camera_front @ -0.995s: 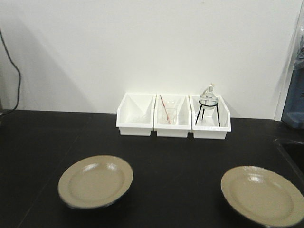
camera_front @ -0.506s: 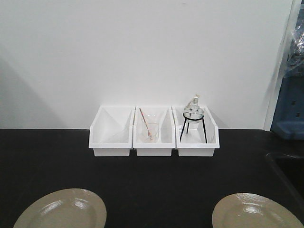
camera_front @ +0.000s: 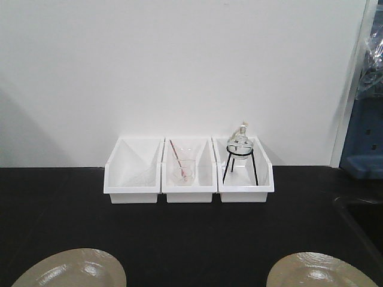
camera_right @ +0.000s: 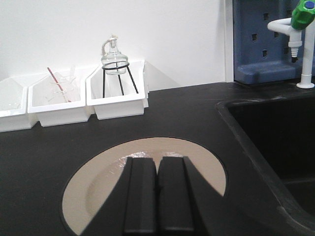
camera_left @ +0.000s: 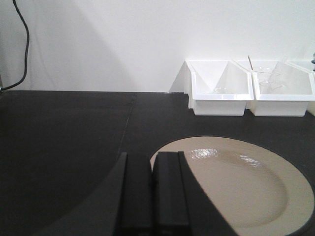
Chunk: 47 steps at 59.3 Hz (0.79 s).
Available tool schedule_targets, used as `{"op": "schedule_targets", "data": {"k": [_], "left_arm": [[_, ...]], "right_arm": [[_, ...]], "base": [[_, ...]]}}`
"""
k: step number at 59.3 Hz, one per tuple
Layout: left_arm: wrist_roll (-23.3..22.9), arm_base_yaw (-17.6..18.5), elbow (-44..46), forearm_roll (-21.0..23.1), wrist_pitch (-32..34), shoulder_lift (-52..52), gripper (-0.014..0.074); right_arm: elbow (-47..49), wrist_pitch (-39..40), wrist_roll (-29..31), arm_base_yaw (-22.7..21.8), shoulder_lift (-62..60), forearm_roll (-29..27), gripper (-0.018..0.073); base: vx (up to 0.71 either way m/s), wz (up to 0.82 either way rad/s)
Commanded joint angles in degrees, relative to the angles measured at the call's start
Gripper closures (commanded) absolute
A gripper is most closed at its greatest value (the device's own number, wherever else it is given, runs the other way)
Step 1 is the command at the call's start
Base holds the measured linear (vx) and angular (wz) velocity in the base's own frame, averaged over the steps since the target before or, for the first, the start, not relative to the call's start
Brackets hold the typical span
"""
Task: Arrange circular plates on left workspace
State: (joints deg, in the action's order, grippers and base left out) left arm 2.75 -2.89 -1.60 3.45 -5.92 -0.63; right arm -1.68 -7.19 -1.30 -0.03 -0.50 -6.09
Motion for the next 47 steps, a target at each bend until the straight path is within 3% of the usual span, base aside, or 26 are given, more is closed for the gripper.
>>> {"op": "schedule_targets", "data": {"k": [1,47], "left_arm": [[-0.61,0.53,-0.70,0.06,4.63,-0.85,0.0594],[-0.61,0.53,-0.70,0.06,4.63,-0.85,0.0594]], "right_arm": [[-0.39,4.54,0.05,-0.22,-0.94,0.80,0.0564],[-0.39,4.64,0.05,-0.22,-0.94,0.80,0.0564]], "base": [[0.02,0.05],[0.01,0.00]]}}
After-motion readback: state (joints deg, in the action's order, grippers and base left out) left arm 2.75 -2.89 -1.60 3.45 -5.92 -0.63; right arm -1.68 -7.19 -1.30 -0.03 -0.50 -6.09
